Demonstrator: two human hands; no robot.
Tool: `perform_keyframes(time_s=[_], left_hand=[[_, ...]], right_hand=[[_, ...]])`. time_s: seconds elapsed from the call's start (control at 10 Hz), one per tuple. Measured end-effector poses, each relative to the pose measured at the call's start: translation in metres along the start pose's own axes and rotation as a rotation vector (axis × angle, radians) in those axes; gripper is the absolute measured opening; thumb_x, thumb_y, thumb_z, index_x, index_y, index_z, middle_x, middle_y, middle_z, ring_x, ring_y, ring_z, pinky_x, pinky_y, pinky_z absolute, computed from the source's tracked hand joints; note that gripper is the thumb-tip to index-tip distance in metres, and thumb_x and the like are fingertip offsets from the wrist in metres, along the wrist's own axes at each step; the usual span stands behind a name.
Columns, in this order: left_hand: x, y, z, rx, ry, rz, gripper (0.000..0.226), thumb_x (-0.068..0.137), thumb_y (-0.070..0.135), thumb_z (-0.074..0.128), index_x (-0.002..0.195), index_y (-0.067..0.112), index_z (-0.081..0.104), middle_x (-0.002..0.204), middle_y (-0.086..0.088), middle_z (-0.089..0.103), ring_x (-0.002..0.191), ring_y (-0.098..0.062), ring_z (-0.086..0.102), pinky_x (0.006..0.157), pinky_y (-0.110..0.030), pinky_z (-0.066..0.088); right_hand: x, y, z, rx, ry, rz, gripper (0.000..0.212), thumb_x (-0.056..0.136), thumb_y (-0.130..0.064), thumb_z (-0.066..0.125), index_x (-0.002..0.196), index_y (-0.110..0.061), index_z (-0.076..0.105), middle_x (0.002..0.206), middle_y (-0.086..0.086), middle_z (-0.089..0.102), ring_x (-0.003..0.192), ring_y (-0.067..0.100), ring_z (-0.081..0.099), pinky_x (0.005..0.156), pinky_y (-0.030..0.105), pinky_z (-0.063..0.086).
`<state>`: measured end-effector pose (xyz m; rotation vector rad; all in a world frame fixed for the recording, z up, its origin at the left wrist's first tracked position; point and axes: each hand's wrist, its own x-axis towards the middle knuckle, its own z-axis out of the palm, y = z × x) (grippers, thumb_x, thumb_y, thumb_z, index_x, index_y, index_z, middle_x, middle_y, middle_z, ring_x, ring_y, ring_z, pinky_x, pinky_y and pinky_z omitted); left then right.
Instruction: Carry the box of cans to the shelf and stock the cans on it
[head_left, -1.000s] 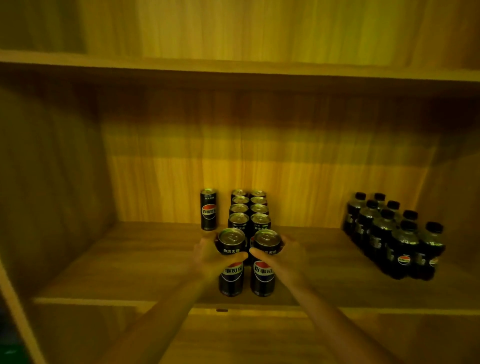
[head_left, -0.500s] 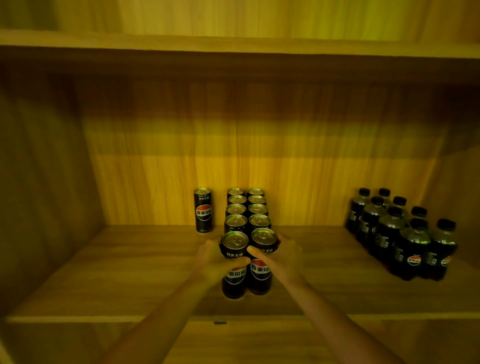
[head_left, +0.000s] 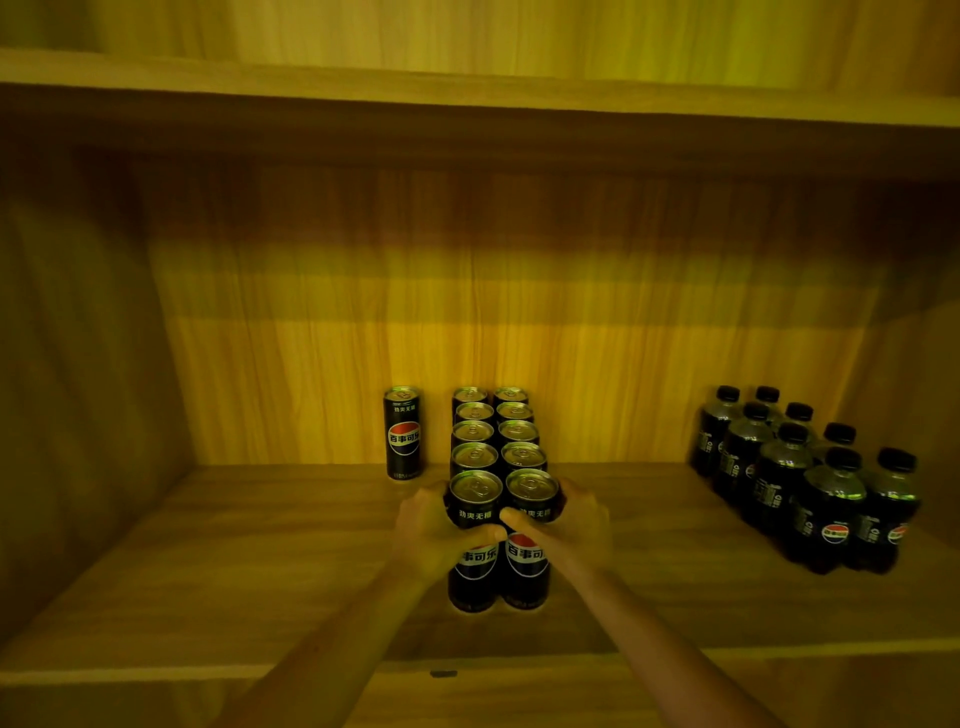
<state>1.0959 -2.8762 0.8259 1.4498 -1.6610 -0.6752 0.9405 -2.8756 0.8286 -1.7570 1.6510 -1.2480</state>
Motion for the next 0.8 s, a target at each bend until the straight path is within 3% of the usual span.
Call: perform_keyframes(time_s=[0.3, 0.4, 0.5, 0.6, 0.7, 0.8], left_hand=[[0.0, -0.006, 0.006, 0.07, 0.057, -0.044, 0.077, 0.055, 0.042, 0.082, 0.12, 0.013, 0.053, 0.119, -0.004, 0.065, 0.109, -0.018, 0.062, 0.086, -0.028, 0.051], [-0.003, -0.008, 0.005, 0.084, 0.038, -0.074, 0.084, 0.053, 0.053, 0.079, 0.121, 0.014, 0.05, 0.121, -0.004, 0.063, 0.11, -0.018, 0.061, 0.086, -0.029, 0.052], [-0.011, -0.008, -0.006, 0.126, 0.052, -0.095, 0.1, 0.053, 0.07, 0.064, 0.133, 0.015, 0.039, 0.133, -0.005, 0.055, 0.116, -0.021, 0.056, 0.09, -0.035, 0.05], [-0.021, -0.004, -0.019, 0.157, 0.092, -0.077, 0.095, 0.065, 0.065, 0.06, 0.14, 0.014, 0.029, 0.13, -0.004, 0.054, 0.105, -0.016, 0.059, 0.087, -0.034, 0.048], [-0.03, 0.007, -0.045, 0.325, 0.149, 0.01, 0.092, 0.074, 0.065, 0.049, 0.145, 0.015, 0.019, 0.134, -0.005, 0.047, 0.112, -0.017, 0.054, 0.094, -0.036, 0.046], [-0.034, 0.024, -0.062, 0.538, 0.153, 0.056, 0.086, 0.08, 0.062, 0.045, 0.146, 0.015, 0.015, 0.154, -0.01, 0.021, 0.139, -0.026, 0.026, 0.112, -0.043, 0.027]], right_hand=[[0.0, 0.011, 0.001, 0.011, -0.052, 0.015, 0.071, 0.058, -0.045, 0.078, 0.117, -0.012, 0.055, 0.117, 0.006, 0.065, 0.108, 0.019, 0.061, 0.078, 0.021, 0.046], [-0.002, 0.012, -0.001, -0.054, -0.015, 0.031, 0.087, 0.052, -0.063, 0.071, 0.122, -0.017, 0.049, 0.123, 0.003, 0.061, 0.114, 0.019, 0.056, 0.084, 0.027, 0.048], [-0.007, 0.009, -0.015, -0.17, 0.138, -0.01, 0.108, 0.043, -0.089, 0.042, 0.125, -0.017, 0.045, 0.128, 0.001, 0.053, 0.121, 0.02, 0.045, 0.083, 0.026, 0.041], [-0.015, 0.001, -0.03, -0.199, 0.167, -0.068, 0.102, 0.052, -0.087, 0.032, 0.125, -0.016, 0.045, 0.129, 0.002, 0.051, 0.122, 0.02, 0.043, 0.081, 0.024, 0.037], [-0.017, -0.015, -0.054, -0.373, 0.144, -0.14, 0.072, 0.077, -0.063, 0.047, 0.13, -0.015, 0.041, 0.135, 0.006, 0.046, 0.126, 0.021, 0.041, 0.089, 0.026, 0.04], [-0.017, -0.038, -0.068, -0.5, 0.085, -0.194, 0.068, 0.082, -0.056, 0.048, 0.134, -0.013, 0.036, 0.14, 0.007, 0.042, 0.129, 0.022, 0.039, 0.101, 0.031, 0.037]])
